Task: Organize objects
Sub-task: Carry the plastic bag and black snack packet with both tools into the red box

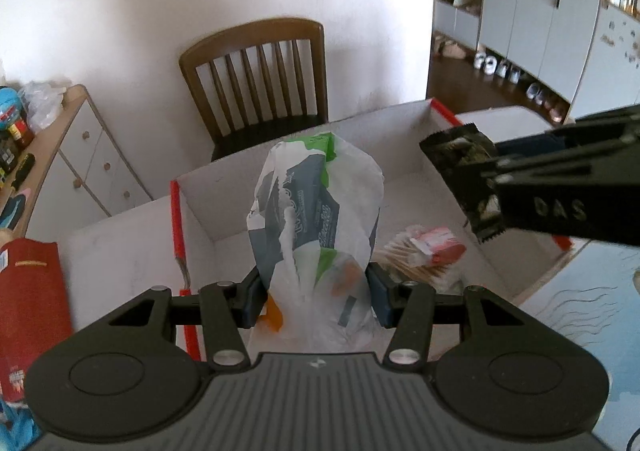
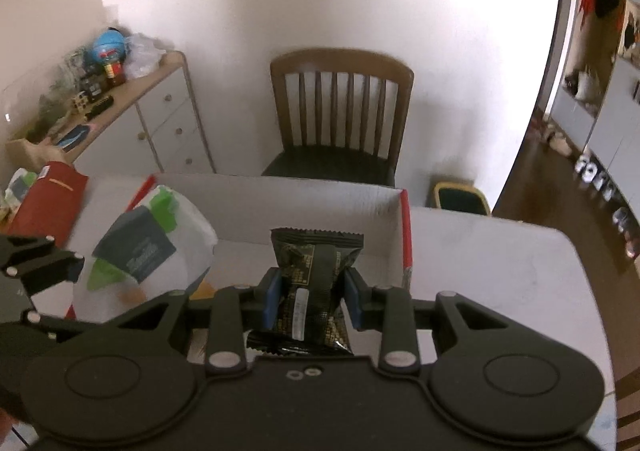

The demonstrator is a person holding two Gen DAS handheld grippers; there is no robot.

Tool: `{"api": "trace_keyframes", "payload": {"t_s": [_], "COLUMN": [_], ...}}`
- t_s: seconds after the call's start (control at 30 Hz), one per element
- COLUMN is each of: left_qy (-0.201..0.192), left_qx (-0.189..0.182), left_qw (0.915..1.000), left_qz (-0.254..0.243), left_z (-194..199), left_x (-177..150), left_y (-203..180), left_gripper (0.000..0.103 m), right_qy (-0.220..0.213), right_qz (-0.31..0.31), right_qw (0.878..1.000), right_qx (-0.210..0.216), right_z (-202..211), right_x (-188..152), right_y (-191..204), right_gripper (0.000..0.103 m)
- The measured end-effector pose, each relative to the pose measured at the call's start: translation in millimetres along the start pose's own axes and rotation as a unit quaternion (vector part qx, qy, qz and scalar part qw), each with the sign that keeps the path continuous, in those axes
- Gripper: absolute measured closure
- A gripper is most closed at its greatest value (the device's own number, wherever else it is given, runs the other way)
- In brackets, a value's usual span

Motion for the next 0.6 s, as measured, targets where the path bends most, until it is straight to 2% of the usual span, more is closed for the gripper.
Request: {"api": "trace_keyframes", "payload": {"t_s": [0.27, 0.6], "left_qy": [0.056, 0.093], "left_qx": [-0.032, -0.035], "left_qw": [0.9978, 0.9949], "left_qz": [0.017, -0.015], "left_z": [-48.4, -79.6], "left_x": [4.8, -1.2], "left_y": [6.9, -1.9], "left_gripper": [0.051, 0.051], "right_qy": [0.048, 0.069], "right_qz": [0.007, 0.024], "right_qw": [0.999, 0.997], "right_qx": [-0.010, -0.020], "right_z": [-39.9, -59.9], "right_x": [-3.5, -14.1], "right_y": [0.1, 3.0], "right_gripper": [0.071, 0.067]}}
Point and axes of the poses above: each gripper's, at about its wrist camera, not at the fingertips, and z roughly against the way its jaws point, y to its left, x to its top, the point moved 3 cm from there along -z, roughly the way its jaws point, and after that the axes turned 8 degrees about -z, right-handed, at the moved point
